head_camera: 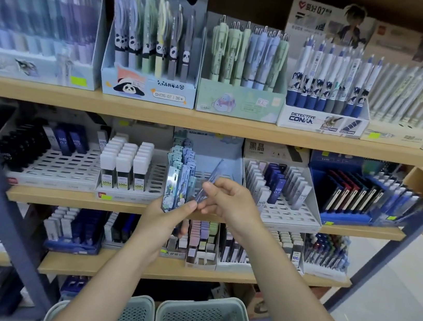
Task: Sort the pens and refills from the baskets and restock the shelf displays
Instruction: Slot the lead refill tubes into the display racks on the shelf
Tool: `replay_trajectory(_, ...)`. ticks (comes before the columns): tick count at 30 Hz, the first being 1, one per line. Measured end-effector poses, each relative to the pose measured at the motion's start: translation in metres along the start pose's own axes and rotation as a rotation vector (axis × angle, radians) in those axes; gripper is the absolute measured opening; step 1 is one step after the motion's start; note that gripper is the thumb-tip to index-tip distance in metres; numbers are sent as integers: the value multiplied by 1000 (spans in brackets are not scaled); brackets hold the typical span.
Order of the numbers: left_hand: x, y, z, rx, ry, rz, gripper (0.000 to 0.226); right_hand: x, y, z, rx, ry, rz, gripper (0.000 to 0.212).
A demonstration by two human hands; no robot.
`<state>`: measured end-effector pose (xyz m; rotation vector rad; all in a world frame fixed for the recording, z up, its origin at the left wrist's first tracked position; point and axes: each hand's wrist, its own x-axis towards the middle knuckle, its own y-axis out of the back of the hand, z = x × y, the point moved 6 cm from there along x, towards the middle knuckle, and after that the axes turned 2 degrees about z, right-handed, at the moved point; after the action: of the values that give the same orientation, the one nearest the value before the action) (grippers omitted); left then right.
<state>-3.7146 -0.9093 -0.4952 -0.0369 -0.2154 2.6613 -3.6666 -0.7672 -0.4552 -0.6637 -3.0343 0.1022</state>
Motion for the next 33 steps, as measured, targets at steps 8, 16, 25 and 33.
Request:
replay_trajectory(8,4,7,-6,59,-33,68,13,12,12,-3,-51,36,119,13)
replay_trajectory(16,8,12,-11,78,-52,92,9,68,9,2,6,36,212,40)
replay_trajectory(25,22,23,-10,11,-19,137,10,116,10,14,-130,46,231,14)
replay_trajectory(33,26,19,-16,-25,10,153,10,128,16,22,-112,-28,162,9)
